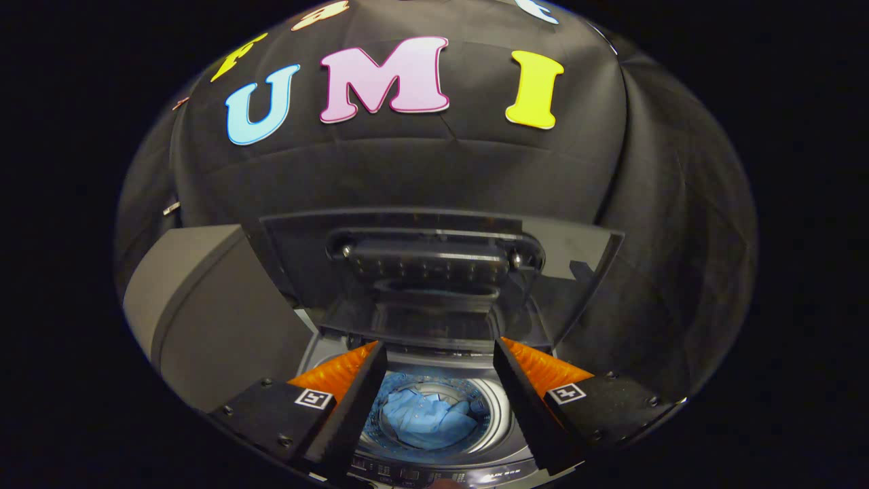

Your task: Put the clothes into the washing machine and then close the washing machine lid.

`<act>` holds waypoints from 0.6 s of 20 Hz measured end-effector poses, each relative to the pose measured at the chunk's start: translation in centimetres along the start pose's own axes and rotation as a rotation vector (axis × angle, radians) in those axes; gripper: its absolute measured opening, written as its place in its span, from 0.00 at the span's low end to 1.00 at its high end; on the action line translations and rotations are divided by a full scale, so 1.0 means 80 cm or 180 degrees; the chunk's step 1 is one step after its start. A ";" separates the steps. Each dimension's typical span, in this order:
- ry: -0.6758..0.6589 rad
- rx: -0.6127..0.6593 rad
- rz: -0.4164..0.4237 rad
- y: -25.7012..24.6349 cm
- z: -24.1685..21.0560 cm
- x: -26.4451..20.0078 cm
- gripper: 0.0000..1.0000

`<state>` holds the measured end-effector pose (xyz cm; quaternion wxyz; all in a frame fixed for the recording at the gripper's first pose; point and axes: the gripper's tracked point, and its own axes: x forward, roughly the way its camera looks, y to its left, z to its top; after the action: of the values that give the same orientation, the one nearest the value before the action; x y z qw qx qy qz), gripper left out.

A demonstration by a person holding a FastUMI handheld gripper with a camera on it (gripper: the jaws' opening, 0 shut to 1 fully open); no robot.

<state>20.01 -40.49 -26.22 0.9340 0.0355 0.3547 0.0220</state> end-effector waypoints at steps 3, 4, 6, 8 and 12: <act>-0.0132 0.0020 0.0012 0.006 0.029 -0.010 0.99; -0.0166 0.0017 0.0004 0.007 0.036 -0.013 0.99; -0.0254 0.0032 -0.0010 0.008 0.053 -0.020 0.98; -0.0346 0.0068 -0.0024 0.006 0.074 -0.025 0.98; -0.0494 0.0060 -0.0029 0.005 0.121 -0.019 0.98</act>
<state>25.31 -40.66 -17.99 0.9584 0.0443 0.2816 0.0117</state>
